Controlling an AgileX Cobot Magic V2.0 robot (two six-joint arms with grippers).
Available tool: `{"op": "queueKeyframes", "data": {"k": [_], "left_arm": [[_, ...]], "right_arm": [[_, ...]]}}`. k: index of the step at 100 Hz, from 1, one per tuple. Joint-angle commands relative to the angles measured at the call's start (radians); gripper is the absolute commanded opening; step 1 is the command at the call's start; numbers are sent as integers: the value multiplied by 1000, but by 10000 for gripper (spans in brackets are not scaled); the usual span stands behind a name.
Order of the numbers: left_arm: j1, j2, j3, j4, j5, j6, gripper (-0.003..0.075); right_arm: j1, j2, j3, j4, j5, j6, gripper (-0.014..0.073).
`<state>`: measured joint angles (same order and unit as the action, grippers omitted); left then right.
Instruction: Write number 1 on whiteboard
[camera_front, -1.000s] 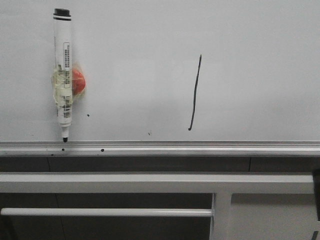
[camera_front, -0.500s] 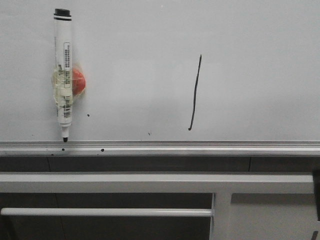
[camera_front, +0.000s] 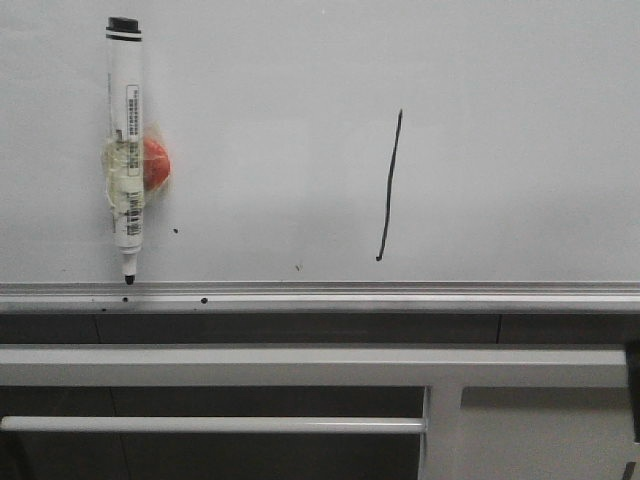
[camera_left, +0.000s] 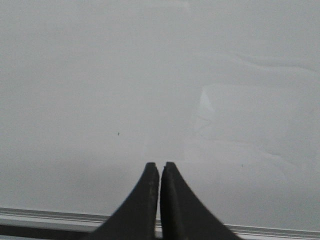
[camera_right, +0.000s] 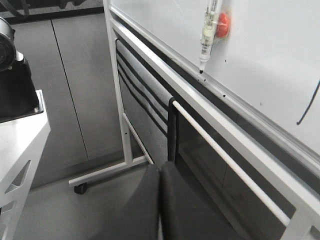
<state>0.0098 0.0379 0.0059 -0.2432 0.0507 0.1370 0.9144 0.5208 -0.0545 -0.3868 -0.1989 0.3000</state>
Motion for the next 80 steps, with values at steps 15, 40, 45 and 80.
{"op": "queueKeyframes", "data": {"k": [15,40,45,80], "left_arm": [[44,-67,6,243,70,-206,-20],[5,-66,6,243,212,-206,-20],[5,-66,6,243,212,-206,-20],[-76,-66,6,266,210,-206,-20]], "right_arm": [[-6,1,-26,2,-67,3,-64],[-6,1,-26,2,-65,3,-64],[-6,1,-26,2,-65,3,-64],[-6,1,-26,2,-65,3,-64]]}}
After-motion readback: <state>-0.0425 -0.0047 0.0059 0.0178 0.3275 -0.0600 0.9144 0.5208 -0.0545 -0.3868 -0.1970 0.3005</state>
